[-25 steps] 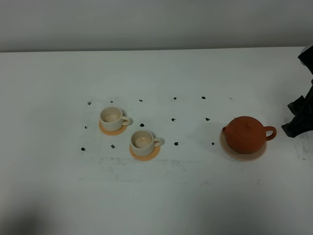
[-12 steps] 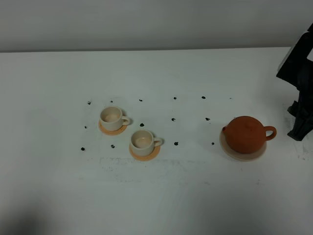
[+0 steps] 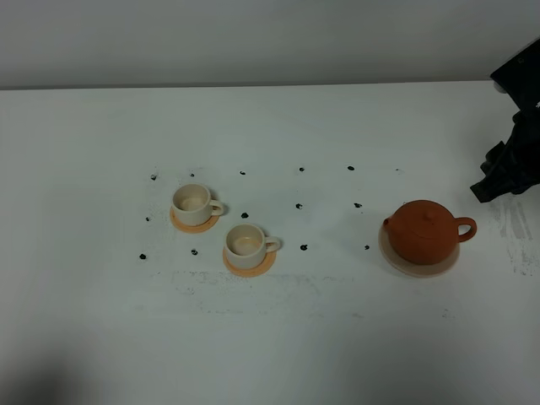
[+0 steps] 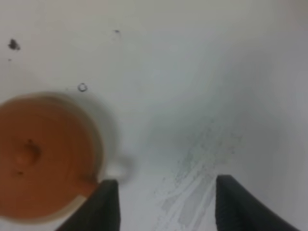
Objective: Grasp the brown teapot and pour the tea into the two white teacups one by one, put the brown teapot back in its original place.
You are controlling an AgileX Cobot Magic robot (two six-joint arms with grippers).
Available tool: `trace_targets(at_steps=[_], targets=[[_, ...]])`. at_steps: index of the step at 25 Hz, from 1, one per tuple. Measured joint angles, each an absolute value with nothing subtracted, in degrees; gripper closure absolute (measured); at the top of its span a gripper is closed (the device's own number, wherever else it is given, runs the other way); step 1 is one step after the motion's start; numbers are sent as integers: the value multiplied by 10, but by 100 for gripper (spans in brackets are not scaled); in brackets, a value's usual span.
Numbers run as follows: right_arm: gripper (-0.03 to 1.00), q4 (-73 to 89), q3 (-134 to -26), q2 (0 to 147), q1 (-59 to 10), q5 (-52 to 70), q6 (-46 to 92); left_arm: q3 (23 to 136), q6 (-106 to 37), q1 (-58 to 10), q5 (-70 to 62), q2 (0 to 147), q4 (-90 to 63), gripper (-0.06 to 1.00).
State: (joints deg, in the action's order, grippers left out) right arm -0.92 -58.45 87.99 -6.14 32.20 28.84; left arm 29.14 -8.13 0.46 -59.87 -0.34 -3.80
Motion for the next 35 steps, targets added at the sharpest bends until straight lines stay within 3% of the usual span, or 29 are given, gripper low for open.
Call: trace_targets(at_steps=[20, 35], targets=[[54, 0, -585, 999, -29, 221, 220, 291, -82, 5, -599, -3, -38, 58], [54, 35, -585, 1027, -29, 241, 199, 291, -82, 5, -599, -3, -38, 58]])
